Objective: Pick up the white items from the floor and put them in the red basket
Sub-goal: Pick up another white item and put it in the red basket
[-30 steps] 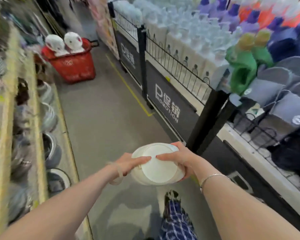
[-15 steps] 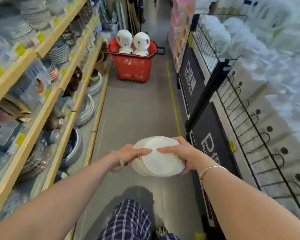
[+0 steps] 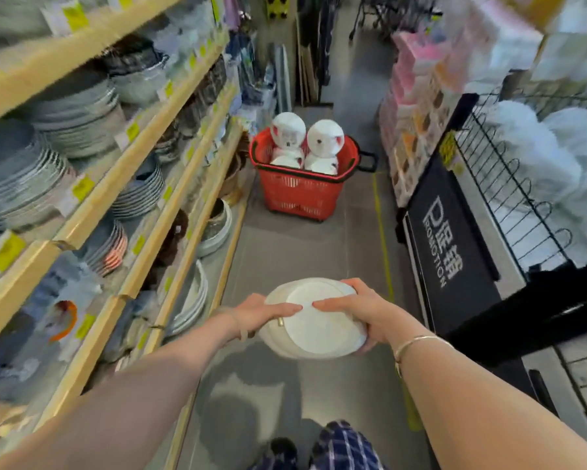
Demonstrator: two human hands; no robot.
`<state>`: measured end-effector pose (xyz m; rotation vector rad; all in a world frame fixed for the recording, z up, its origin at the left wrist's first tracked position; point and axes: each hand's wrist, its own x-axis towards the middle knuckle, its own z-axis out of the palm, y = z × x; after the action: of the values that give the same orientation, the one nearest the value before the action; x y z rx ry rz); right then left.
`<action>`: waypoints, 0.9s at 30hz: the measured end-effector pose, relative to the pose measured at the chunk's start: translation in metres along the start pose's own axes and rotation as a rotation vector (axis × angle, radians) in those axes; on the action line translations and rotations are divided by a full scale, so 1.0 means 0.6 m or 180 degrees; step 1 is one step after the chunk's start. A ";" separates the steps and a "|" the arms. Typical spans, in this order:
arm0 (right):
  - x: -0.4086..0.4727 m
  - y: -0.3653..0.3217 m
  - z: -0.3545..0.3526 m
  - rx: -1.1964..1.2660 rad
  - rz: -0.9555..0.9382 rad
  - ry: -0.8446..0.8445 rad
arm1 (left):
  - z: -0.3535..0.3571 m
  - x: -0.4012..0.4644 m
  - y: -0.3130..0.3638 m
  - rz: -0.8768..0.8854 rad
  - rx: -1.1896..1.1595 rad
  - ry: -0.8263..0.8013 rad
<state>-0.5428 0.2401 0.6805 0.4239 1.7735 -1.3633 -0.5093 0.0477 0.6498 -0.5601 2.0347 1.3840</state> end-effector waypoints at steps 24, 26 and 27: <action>0.703 -0.738 -0.165 -0.0073 -0.0024 -0.0091 | -0.475 0.744 0.490 -0.0098 -0.0083 -0.0005; 0.767 -0.781 -0.158 0.0080 0.0057 -0.0119 | -0.522 0.811 0.507 -0.0117 -0.0104 -0.0089; 0.802 -0.807 -0.154 0.0131 0.0080 -0.0127 | -0.548 0.846 0.517 -0.0163 -0.0155 -0.0138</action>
<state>-1.2019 0.0499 0.6158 0.4369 1.7047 -1.3835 -1.1578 -0.1490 0.5983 -0.5941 1.9436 1.4066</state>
